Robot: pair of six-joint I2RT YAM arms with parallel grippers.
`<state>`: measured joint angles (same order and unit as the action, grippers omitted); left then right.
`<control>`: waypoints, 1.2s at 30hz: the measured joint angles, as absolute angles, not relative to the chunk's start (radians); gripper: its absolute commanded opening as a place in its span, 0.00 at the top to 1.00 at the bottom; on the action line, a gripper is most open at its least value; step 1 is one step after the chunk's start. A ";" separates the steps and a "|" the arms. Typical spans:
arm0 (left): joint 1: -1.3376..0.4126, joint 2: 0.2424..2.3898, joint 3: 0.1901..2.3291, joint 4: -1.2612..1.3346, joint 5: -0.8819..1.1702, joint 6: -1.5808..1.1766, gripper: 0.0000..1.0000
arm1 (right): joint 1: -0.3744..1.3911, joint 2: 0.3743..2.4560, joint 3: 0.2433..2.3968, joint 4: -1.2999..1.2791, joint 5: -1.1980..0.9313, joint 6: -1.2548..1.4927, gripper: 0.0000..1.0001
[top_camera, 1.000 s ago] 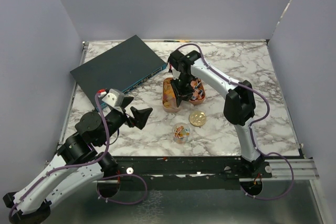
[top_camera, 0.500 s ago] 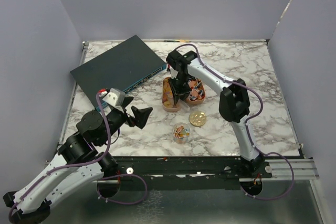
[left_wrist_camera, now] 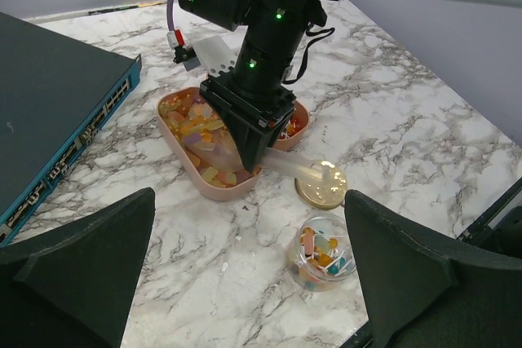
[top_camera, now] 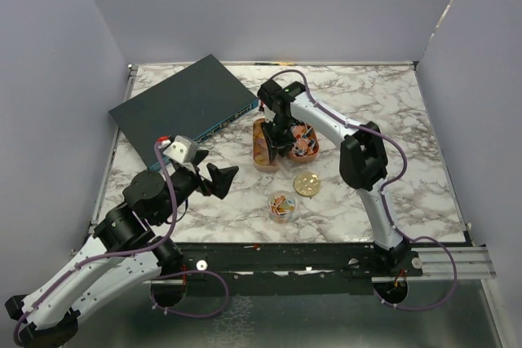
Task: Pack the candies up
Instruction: Scoop the fake candies from the storage box.
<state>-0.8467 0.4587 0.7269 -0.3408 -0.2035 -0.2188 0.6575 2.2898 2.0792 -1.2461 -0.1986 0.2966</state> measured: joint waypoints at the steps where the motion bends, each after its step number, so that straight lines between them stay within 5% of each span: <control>1: -0.847 0.459 0.727 -0.341 -0.204 -0.219 0.01 | 0.657 2.289 2.073 -1.241 -0.199 0.298 0.99; 36: -0.847 0.507 0.727 -0.341 -0.216 -0.218 0.01 | 0.669 2.075 1.691 -0.896 -0.077 0.246 1.00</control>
<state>-0.8467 0.5072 0.7269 -0.3412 -0.2161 -0.2184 0.6689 2.0754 1.6913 -0.8959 -0.0772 0.2459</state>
